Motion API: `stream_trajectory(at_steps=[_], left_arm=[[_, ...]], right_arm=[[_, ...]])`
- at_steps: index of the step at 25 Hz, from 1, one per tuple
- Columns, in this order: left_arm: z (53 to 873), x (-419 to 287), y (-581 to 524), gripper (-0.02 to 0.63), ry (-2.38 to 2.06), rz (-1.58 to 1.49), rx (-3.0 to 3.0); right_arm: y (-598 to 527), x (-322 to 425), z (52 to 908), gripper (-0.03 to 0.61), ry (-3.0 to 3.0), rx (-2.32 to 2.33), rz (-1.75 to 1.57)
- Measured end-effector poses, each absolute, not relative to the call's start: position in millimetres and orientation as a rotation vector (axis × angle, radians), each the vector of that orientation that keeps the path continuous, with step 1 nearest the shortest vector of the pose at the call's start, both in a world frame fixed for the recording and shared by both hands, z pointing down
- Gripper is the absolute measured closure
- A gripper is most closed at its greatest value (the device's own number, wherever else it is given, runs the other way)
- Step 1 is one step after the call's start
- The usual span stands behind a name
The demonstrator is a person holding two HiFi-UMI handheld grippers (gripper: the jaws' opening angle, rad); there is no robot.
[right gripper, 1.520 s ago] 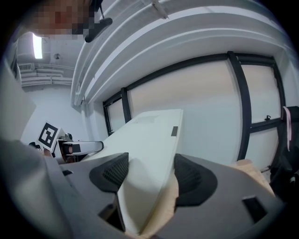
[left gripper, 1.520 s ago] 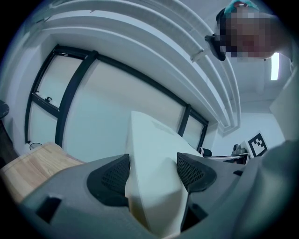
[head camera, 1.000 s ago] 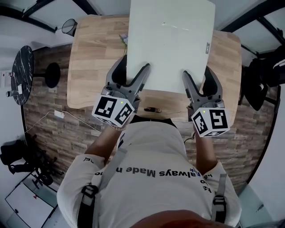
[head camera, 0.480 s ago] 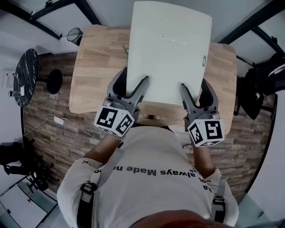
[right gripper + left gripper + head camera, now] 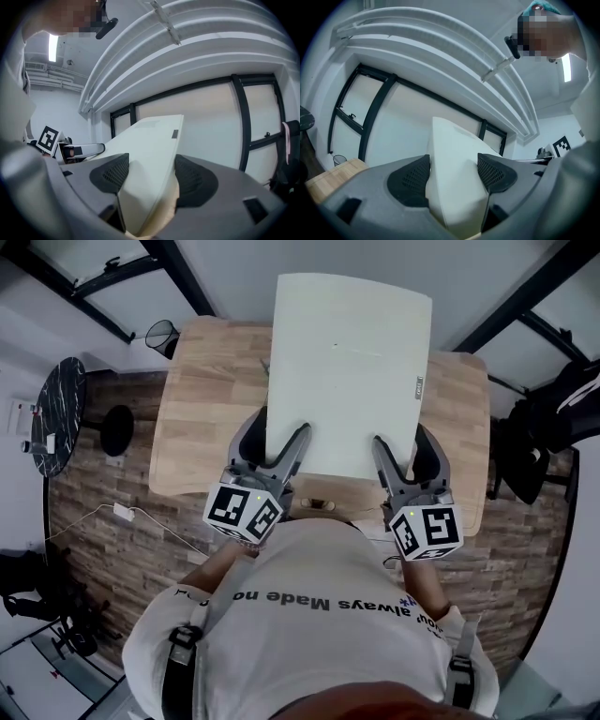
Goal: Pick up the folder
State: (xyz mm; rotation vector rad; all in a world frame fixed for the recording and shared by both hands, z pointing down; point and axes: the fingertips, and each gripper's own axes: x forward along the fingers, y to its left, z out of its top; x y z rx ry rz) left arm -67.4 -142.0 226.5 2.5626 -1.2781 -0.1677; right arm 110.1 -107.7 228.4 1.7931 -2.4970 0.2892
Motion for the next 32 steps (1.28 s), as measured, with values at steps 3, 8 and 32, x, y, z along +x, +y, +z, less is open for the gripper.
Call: stream_trajectory(at_steps=[3,8,32], left_arm=[[223.1,-69.0,-140.3,0.296,-1.281,-0.169,2.570],[219.6,-69.5,-138.4,0.296,-1.277,-0.174,2.575],[224.6,-70.3,-143.1,0.296,-1.272,-0.177,2.559]], right_arm=[[-105.7,108.9,225.9,0.279,-2.499,1.795,0.291],[-103.4,108.2,221.5,0.278,-2.497,1.802,0.283],[-107.1,106.9,224.1,0.279,-2.484,1.809,0.275]])
